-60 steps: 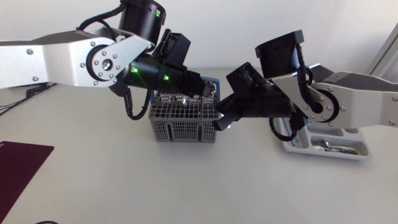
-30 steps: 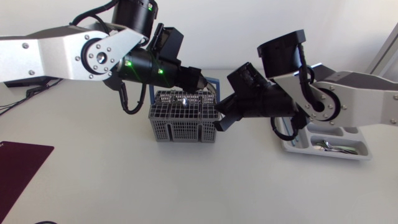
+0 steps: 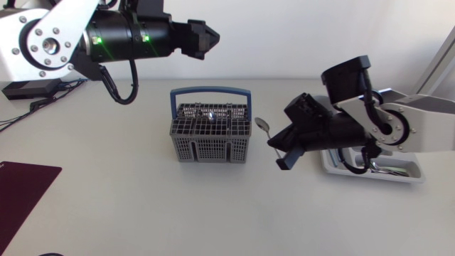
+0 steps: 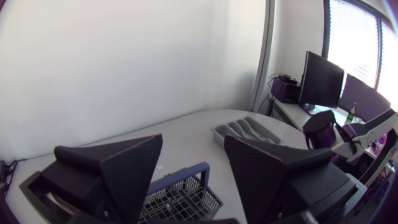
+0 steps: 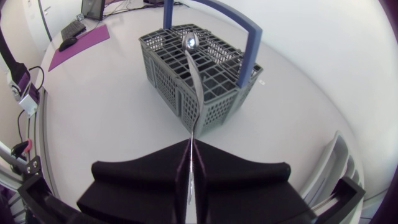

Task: Transfer all utensils from the basket to the drawer tray.

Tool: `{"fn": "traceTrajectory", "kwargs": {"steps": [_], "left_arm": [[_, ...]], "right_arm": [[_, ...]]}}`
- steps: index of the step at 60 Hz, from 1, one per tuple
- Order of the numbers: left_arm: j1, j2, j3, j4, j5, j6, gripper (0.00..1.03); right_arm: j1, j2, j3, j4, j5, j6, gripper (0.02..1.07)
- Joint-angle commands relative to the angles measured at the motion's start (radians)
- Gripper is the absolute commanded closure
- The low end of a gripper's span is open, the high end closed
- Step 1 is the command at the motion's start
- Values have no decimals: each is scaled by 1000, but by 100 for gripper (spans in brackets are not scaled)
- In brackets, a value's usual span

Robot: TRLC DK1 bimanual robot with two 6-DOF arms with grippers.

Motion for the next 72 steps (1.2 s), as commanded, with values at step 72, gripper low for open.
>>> {"fn": "traceTrajectory", "kwargs": {"steps": [72], "left_arm": [[14, 177, -91, -111, -104, 111, 32]], "right_arm": [[-962, 387, 147, -57, 28, -1237, 100]]}}
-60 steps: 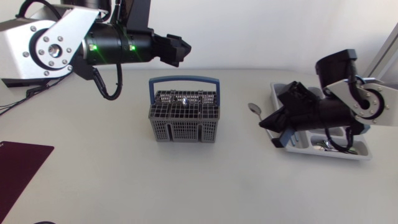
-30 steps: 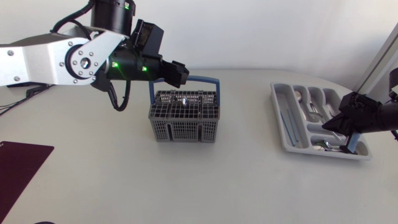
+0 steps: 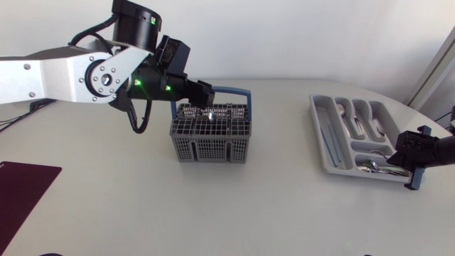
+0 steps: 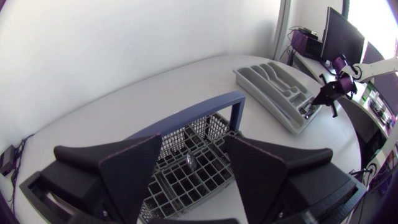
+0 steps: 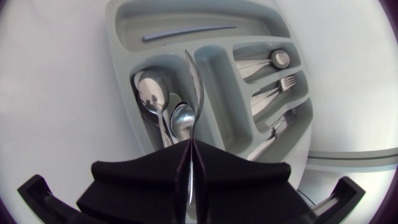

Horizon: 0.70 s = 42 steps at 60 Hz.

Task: Transfer all utensils from the basket to the drawer tray.

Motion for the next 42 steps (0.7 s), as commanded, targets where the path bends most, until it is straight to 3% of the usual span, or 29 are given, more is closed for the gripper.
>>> {"fn": "traceTrajectory", "kwargs": {"steps": [1, 4, 9, 24, 37, 42], "left_arm": [[5, 35, -34, -7, -2, 14, 32], [4, 40, -37, -7, -2, 14, 32], [1, 49, -42, -10, -7, 14, 32], [-1, 87, -45, -14, -21, 12, 34], [1, 121, -40, -13, -13, -9, 40], [7, 133, -37, -10, -4, -29, 43]], "right_arm": [[-10, 31, 17, 35, 13, -53, 99], [-10, 39, 15, 47, 20, -61, 99], [-11, 43, 6, 57, 28, -69, 89], [-10, -10, -68, 144, 53, -44, 44], [4, -121, -71, 92, 45, 77, 20], [21, -162, -69, 49, 36, 120, 17]]}}
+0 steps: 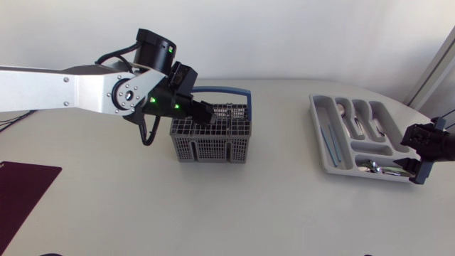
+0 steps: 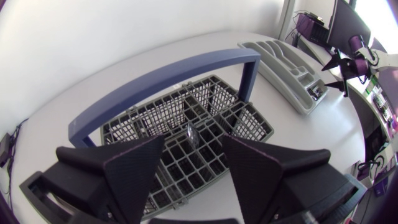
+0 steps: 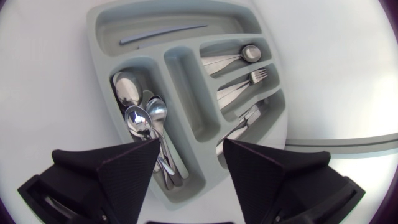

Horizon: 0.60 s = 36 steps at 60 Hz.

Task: Transfer all utensils from the basket to the drawer tray.

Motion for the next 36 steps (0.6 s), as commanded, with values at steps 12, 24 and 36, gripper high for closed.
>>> {"fn": "traceTrajectory", "kwargs": {"steps": [12, 24, 36], "left_arm": [[25, 77, 2, 8, 51, -65, 44], [54, 97, 12, 48, 106, -108, 44], [54, 127, 50, 55, 152, -123, 47]], "right_arm": [[52, -151, -13, -168, -80, 160, 15], [100, -220, -71, -182, -104, 209, 14], [149, -238, -115, -170, -104, 251, 13]]}}
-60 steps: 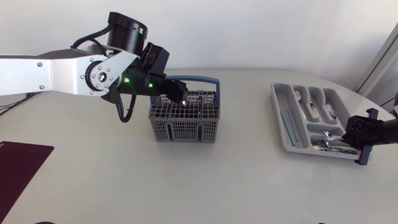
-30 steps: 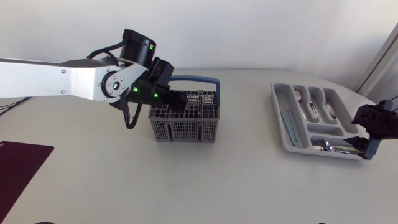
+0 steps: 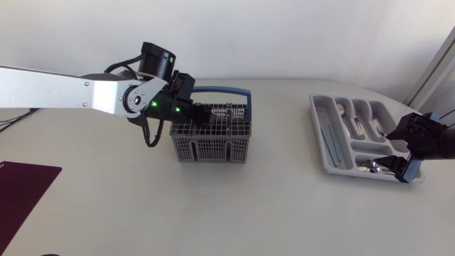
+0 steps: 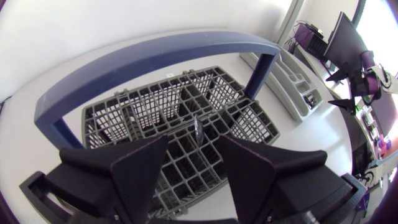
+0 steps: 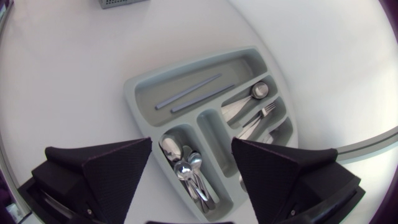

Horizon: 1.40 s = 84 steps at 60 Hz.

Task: Transfer all utensils from the basket to the drawer tray.

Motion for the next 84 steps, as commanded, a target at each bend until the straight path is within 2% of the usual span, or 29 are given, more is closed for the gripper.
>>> {"fn": "traceTrajectory", "kwargs": {"steps": [1, 7, 29, 41, 48, 84], "left_arm": [[4, 32, 36, 10, 24, -31, 47], [-1, 38, 47, 20, 38, -34, 48], [5, 72, 57, 70, 64, -65, 79], [4, 81, 60, 67, 66, -67, 88], [4, 81, 60, 67, 66, -67, 97], [34, 1, 45, 67, 195, -97, 98]], "right_arm": [[22, -15, -40, -4, -6, 34, 13], [45, -34, -63, 9, -6, 53, 13], [168, -107, -163, 79, 17, 120, 13], [191, -124, -163, 78, 22, 129, 13], [197, -133, -170, 78, 22, 129, 13], [263, -166, -189, 81, 60, 162, 13]]}}
